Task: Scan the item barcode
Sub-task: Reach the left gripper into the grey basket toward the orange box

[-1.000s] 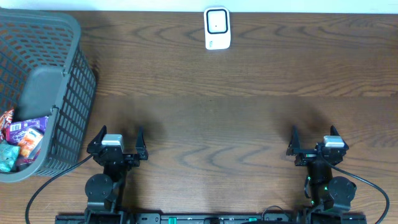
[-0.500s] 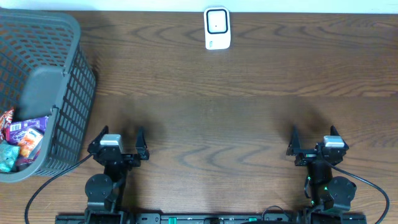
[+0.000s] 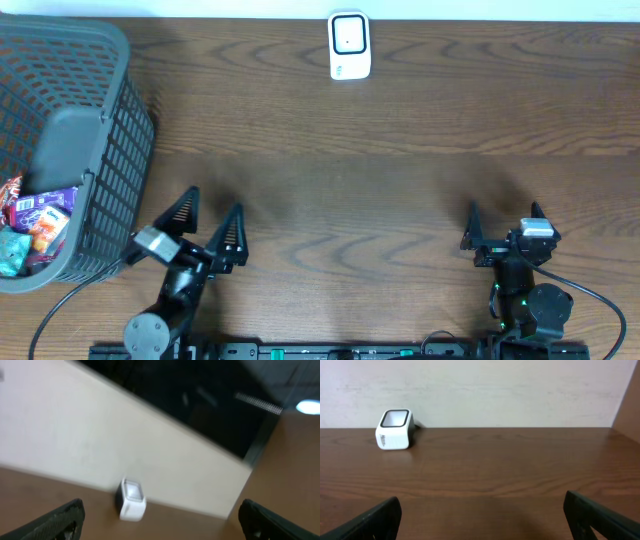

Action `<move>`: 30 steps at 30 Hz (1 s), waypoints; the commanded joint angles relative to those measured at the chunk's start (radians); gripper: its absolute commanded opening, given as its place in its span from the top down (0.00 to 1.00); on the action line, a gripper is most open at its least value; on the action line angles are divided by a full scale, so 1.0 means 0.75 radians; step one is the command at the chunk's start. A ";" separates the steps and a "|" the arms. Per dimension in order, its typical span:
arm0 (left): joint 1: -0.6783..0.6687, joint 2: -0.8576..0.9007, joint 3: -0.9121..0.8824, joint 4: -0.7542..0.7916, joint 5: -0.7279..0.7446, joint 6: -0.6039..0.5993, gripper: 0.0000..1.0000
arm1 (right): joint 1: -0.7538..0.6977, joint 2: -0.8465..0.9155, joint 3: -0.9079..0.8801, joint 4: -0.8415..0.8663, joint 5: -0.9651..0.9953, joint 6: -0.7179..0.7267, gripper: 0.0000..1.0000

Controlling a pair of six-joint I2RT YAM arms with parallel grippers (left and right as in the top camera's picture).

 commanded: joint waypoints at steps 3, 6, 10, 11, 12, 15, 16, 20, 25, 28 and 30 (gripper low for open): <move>-0.002 0.032 0.204 0.045 -0.305 0.060 0.02 | -0.017 -0.007 -0.001 -0.005 -0.004 0.014 0.01; -0.002 0.136 0.359 0.044 -0.355 0.226 0.02 | -0.017 -0.007 -0.001 -0.005 -0.004 0.014 0.01; -0.002 0.374 0.598 -0.016 -0.644 0.322 0.02 | -0.017 -0.007 -0.001 -0.005 -0.004 0.014 0.01; -0.002 0.481 0.717 -0.115 -0.888 0.296 0.02 | -0.017 -0.007 -0.001 -0.005 -0.004 0.014 0.01; -0.002 0.547 0.788 -0.167 -1.030 0.288 0.02 | -0.017 -0.007 -0.001 -0.005 -0.004 0.014 0.01; 0.005 0.873 1.077 -0.235 -1.382 0.470 0.02 | -0.017 -0.007 -0.001 -0.005 -0.004 0.014 0.01; 0.017 0.973 1.163 -0.249 -1.395 0.583 0.02 | -0.017 -0.007 -0.001 -0.005 -0.004 0.014 0.01; 0.106 1.313 1.545 -0.548 -1.606 0.686 0.02 | -0.017 -0.007 -0.001 -0.005 -0.004 0.014 0.01; 0.321 1.606 1.923 -1.083 -1.643 0.491 0.02 | -0.017 -0.007 -0.001 -0.005 -0.004 0.014 0.01; 0.484 1.685 1.996 -1.423 -1.418 0.201 0.02 | -0.017 -0.007 -0.001 -0.005 -0.004 0.014 0.01; 0.597 1.713 1.995 -1.532 -1.166 0.100 0.02 | -0.017 -0.007 -0.001 -0.005 -0.004 0.014 0.01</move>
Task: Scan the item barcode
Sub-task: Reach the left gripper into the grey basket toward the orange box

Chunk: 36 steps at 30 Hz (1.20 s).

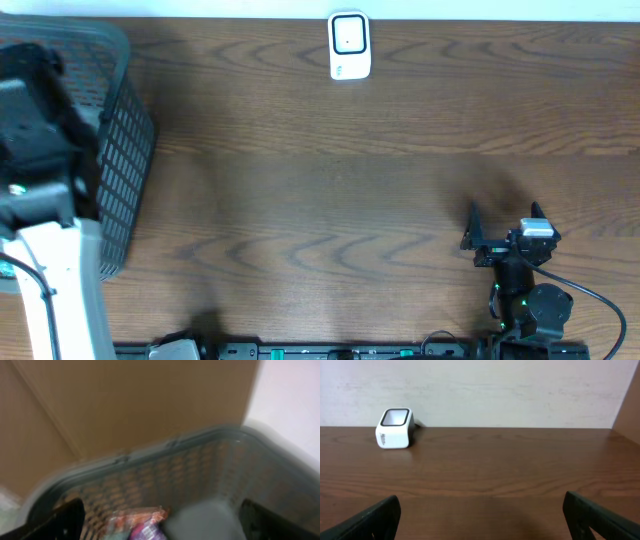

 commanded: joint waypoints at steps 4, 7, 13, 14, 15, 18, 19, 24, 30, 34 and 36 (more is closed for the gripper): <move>0.363 0.098 0.043 -0.241 0.742 -0.281 0.02 | -0.017 -0.007 -0.001 -0.005 -0.004 0.014 0.01; 0.411 0.107 0.043 -0.315 0.810 -0.281 0.02 | -0.017 -0.007 -0.001 -0.005 -0.004 0.014 0.01; 0.422 0.130 0.043 -0.347 0.814 -0.281 0.02 | -0.017 -0.007 -0.001 -0.005 -0.004 0.014 0.01; 0.422 0.138 0.043 -0.358 0.814 -0.281 0.02 | -0.017 -0.007 -0.001 -0.005 -0.004 0.014 0.01; 0.422 0.147 0.043 -0.367 0.814 -0.281 0.02 | -0.017 -0.007 -0.001 -0.005 -0.004 0.014 0.01; 0.422 0.186 0.043 -0.376 0.785 -0.287 0.02 | -0.017 -0.007 -0.001 -0.005 -0.004 0.014 0.01; 0.422 0.203 0.043 -0.376 0.755 -0.301 0.02 | -0.017 -0.007 -0.001 -0.005 -0.004 0.014 0.01; 0.422 0.343 0.043 -0.395 0.647 -0.340 0.02 | -0.017 -0.007 -0.001 -0.005 -0.004 0.014 0.01; 0.422 0.447 0.043 -0.401 0.587 -0.342 0.02 | -0.017 -0.007 -0.001 -0.005 -0.004 0.014 0.01; 0.422 0.515 0.043 -0.426 0.544 -0.384 0.02 | -0.017 -0.007 -0.001 -0.005 -0.004 0.014 0.01; 0.422 0.551 0.043 -0.430 0.542 -0.386 0.02 | -0.017 -0.007 -0.001 -0.005 -0.004 0.014 0.00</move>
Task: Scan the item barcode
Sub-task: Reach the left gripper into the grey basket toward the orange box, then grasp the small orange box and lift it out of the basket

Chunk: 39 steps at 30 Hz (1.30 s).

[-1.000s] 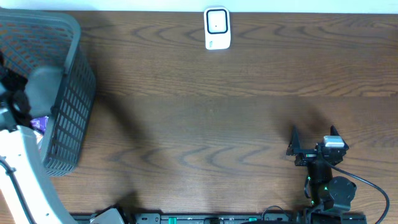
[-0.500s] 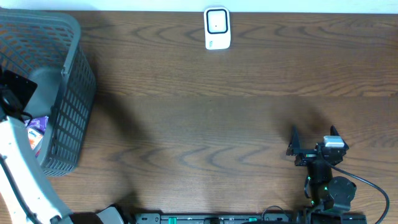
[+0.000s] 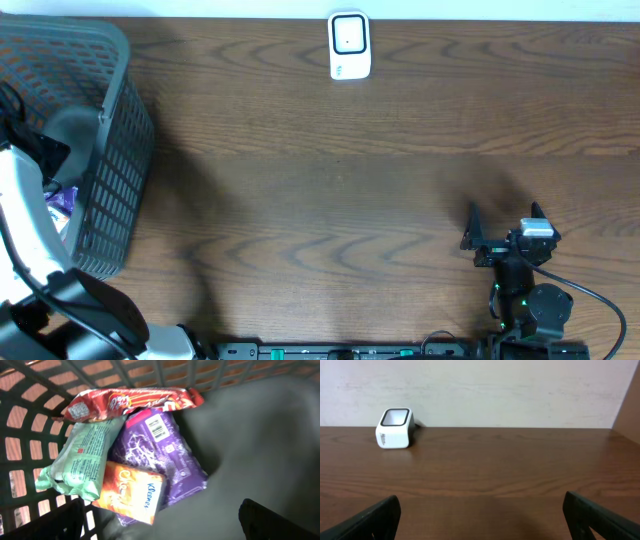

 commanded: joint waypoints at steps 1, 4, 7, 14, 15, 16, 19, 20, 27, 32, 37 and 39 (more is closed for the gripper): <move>0.006 0.079 0.031 -0.013 -0.064 -0.038 0.02 | -0.017 -0.007 -0.001 -0.005 -0.004 0.014 0.01; 0.006 0.138 0.031 -0.025 -0.063 -0.038 0.02 | -0.017 -0.007 -0.001 -0.005 -0.004 0.014 0.01; 0.006 0.195 0.031 -0.052 -0.064 -0.039 0.02 | -0.017 -0.007 -0.001 -0.005 -0.004 0.014 0.01; 0.018 0.282 0.006 -0.098 -0.064 -0.093 0.02 | -0.017 -0.007 -0.001 -0.005 -0.004 0.014 0.01; 0.020 0.295 0.006 -0.103 -0.064 -0.093 0.01 | -0.017 -0.007 -0.001 -0.005 -0.004 0.014 0.01; 0.023 0.306 0.006 -0.110 -0.063 -0.093 0.01 | -0.017 -0.007 -0.001 -0.005 -0.004 0.014 0.01; 0.024 0.332 0.006 -0.138 -0.061 -0.093 0.04 | -0.017 -0.007 -0.001 -0.005 -0.004 0.014 0.01; 0.024 0.339 0.005 -0.144 -0.058 -0.092 0.07 | -0.017 -0.007 -0.001 -0.005 -0.004 0.014 0.01; 0.024 0.373 0.003 -0.177 -0.024 -0.092 0.66 | -0.017 -0.007 -0.001 -0.005 -0.004 0.014 0.01; 0.024 0.372 0.004 -0.187 -0.023 -0.092 0.93 | -0.017 -0.007 -0.001 -0.005 -0.004 0.014 0.01; 0.024 0.322 0.006 -0.222 -0.011 -0.092 0.93 | -0.017 -0.007 -0.001 -0.005 -0.004 0.014 0.01; 0.024 0.276 0.011 -0.218 0.043 -0.093 0.93 | -0.017 -0.007 -0.001 -0.005 -0.004 0.014 0.01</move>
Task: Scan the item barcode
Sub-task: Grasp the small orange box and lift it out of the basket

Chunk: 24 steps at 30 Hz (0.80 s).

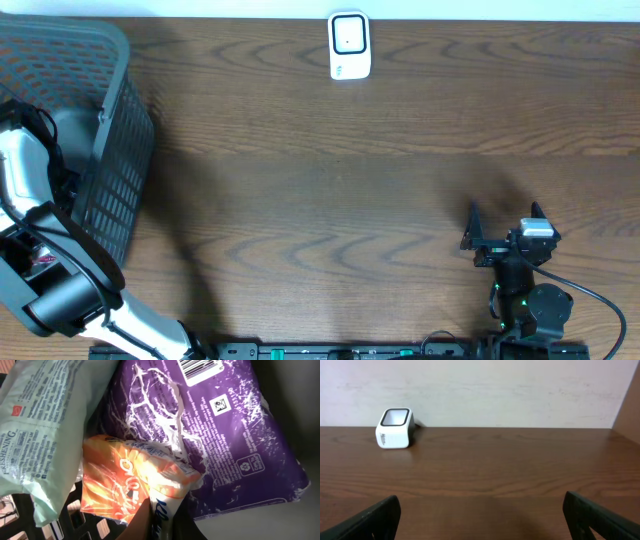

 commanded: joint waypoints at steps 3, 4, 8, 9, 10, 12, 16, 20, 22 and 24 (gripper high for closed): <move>0.007 -0.164 0.036 -0.008 0.150 -0.007 0.93 | -0.017 -0.007 -0.001 -0.005 -0.004 0.014 0.01; 0.007 -0.202 0.046 -0.005 0.167 -0.007 0.93 | -0.017 -0.007 -0.001 -0.005 -0.004 0.014 0.01; 0.006 -0.409 0.064 0.052 0.208 -0.007 0.93 | -0.017 -0.007 -0.001 -0.006 -0.004 0.014 0.01; 0.006 -0.449 0.064 0.068 0.222 -0.008 0.93 | -0.017 -0.007 -0.001 -0.005 -0.004 0.014 0.01; 0.006 -0.507 0.064 0.093 0.254 -0.008 0.93 | -0.017 -0.007 -0.001 -0.005 -0.004 0.014 0.01; 0.005 -0.610 0.064 0.146 0.329 -0.007 0.93 | -0.017 -0.007 -0.001 -0.005 -0.004 0.014 0.01; 0.002 -0.783 0.064 0.241 0.508 -0.001 0.93 | -0.017 -0.007 -0.001 -0.005 -0.004 0.014 0.01; -0.083 -0.932 0.064 0.313 0.678 0.148 0.93 | -0.017 -0.007 -0.001 -0.005 -0.004 0.014 0.01; -0.155 -0.978 0.064 0.322 0.678 0.187 0.93 | -0.017 -0.007 -0.001 -0.005 -0.004 0.014 0.01; -0.249 -1.018 0.064 0.322 0.668 0.191 0.93 | -0.017 -0.007 -0.001 -0.005 -0.004 0.014 0.01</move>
